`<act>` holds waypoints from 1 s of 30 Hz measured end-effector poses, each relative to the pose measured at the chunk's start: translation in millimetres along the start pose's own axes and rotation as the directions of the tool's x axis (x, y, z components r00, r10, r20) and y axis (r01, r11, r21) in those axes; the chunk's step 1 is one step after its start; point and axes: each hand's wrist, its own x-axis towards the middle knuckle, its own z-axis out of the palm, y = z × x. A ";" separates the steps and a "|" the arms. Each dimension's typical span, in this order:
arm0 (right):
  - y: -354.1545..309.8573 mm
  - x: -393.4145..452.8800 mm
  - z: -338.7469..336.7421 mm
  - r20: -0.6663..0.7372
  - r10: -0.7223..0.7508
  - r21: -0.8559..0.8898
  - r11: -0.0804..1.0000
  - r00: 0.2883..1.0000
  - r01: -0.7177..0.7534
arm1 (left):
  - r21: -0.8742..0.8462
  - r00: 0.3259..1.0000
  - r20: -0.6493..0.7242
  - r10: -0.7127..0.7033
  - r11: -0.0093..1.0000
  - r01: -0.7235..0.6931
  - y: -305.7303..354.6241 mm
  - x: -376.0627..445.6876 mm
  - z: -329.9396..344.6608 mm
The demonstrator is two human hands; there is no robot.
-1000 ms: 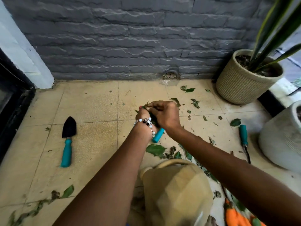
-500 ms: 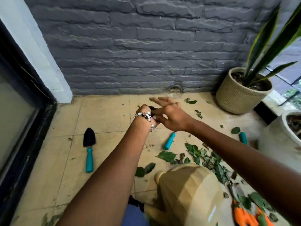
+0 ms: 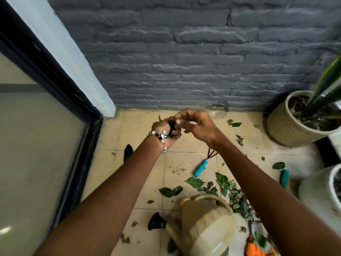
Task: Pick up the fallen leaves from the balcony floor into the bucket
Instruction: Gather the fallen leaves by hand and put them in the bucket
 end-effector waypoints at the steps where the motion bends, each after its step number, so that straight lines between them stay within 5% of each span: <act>1: -25.7 -5.8 -6.0 0.026 -0.017 0.005 1.000 1.000 0.017 | 0.028 1.000 -0.005 0.006 1.000 -0.006 14.3 -23.8 9.2; 14: -318.2 -59.3 -37.8 -0.026 -0.004 0.083 0.997 1.000 0.006 | 0.155 0.994 -0.034 -0.106 0.982 0.110 191.0 -273.6 95.4; 24: -363.4 -2.6 -9.6 -0.205 0.102 0.140 0.987 0.973 -0.074 | 0.312 0.992 0.041 -0.121 0.944 0.102 272.2 -236.1 104.3; 30: -388.9 59.4 4.8 -0.445 0.238 0.191 0.967 0.863 -0.169 | 0.534 0.968 0.123 -0.218 0.837 0.121 330.6 -180.3 126.2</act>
